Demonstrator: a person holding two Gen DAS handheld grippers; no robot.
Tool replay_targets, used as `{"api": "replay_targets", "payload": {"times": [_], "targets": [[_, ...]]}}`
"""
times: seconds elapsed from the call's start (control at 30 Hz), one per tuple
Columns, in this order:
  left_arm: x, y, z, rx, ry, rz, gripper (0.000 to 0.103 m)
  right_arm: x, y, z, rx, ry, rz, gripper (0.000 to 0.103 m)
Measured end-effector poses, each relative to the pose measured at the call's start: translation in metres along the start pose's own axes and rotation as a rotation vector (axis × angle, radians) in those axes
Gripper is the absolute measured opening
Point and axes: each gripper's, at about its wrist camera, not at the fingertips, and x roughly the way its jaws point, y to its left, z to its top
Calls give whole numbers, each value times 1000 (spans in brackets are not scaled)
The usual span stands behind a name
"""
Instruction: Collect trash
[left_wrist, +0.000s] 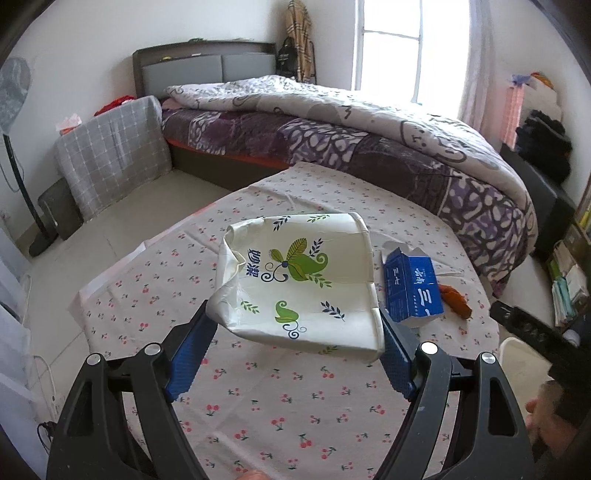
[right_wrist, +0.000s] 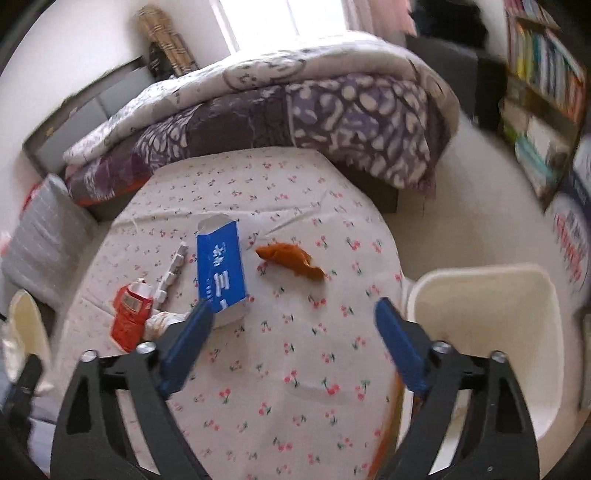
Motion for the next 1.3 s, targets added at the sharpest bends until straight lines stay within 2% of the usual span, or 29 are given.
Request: {"api": "replay_targets", "payload": {"times": [0.07,0.2,0.33,0.47,0.63,0.67,0.7,0.77,0.83,1.1,1.3], "targets": [[0,9,1,-14,3,4,79,9,17,2,-71,-9,-12,96],[3,23,3,-50,25,0,79,42,40,6,-176,24,-34,96],[11,35,0,-72,51,9,79,87,61,8,-273,69,-93,96],[22,45,-1,-110,92,5,79,114,76,7,-334,93,-81,96],[33,45,-6,-110,124,18,79,142,89,7,-357,155,-63,96],[34,44,-7,-105,126,20,79,143,91,7,-359,151,-57,90],[35,43,-8,-101,127,23,79,143,91,7,-359,146,-44,72],[35,42,-9,-94,123,27,79,140,91,9,-330,144,3,53],[34,41,-8,-91,115,30,79,132,91,12,-308,127,21,52],[18,42,1,-102,55,24,79,68,93,29,-297,-35,41,52],[3,41,8,-114,16,-2,79,14,93,35,-335,-152,15,52]]}}
